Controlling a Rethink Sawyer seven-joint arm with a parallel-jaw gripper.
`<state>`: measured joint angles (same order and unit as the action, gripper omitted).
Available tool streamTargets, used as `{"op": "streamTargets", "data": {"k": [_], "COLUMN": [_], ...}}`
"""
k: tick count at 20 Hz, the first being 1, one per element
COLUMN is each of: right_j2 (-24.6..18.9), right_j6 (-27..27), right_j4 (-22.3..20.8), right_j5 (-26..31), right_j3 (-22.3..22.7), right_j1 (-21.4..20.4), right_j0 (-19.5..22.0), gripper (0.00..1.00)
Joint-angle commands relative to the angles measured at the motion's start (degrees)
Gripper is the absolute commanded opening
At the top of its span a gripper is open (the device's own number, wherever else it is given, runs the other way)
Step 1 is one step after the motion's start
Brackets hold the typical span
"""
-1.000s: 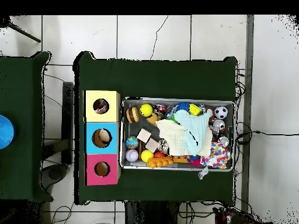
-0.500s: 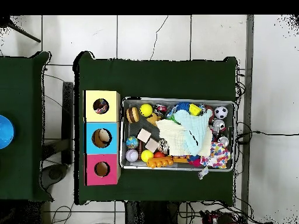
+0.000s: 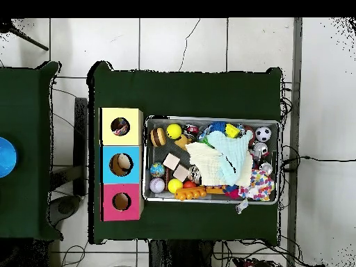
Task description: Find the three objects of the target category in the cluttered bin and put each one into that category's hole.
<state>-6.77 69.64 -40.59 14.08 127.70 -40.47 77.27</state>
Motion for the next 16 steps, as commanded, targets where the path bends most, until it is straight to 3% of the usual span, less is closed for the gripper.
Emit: {"op": "streamTargets", "data": {"k": [1, 16], "right_j2": [1.92, 2.34], "right_j6": [7.76, 5.38], "right_j4": [-3.36, -6.19], "right_j5": [-6.24, -8.8], "right_j3": [-12.02, -17.48], "right_j1": [6.8, 13.87], "right_j0": [-0.02, 6.54], "gripper": [1.0, 1.0]}}
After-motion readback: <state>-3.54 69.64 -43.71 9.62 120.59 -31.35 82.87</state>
